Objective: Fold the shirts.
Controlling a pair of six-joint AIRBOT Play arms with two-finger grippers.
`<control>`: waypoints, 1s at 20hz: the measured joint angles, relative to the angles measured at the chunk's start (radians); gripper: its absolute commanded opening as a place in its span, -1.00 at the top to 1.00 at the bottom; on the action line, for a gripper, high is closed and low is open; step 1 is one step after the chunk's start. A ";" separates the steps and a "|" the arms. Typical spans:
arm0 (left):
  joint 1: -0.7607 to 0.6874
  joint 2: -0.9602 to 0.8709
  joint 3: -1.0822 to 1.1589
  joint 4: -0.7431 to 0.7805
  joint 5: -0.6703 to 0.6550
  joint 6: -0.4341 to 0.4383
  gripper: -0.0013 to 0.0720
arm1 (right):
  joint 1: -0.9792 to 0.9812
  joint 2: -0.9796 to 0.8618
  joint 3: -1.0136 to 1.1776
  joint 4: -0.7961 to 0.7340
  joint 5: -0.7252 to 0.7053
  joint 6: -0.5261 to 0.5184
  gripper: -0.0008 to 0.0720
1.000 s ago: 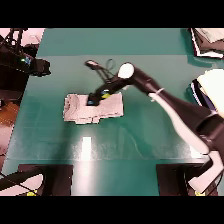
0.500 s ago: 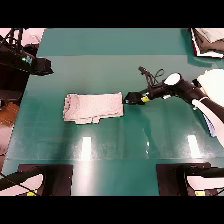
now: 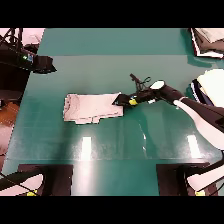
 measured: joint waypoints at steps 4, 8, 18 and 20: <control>0.000 0.000 0.000 -0.003 -0.011 0.000 0.91 | 0.061 -0.065 0.087 0.021 -0.011 -0.018 0.93; 0.000 0.000 0.000 -0.004 -0.018 0.000 0.91 | 0.047 -0.054 0.124 0.024 -0.014 -0.044 0.94; -0.144 -0.003 -0.002 -0.039 0.063 -0.019 0.91 | -0.472 0.299 0.023 -0.208 0.046 -0.017 0.94; -0.203 -0.003 -0.002 -0.040 0.113 -0.026 0.91 | -0.606 0.345 0.023 -0.257 0.033 -0.007 0.94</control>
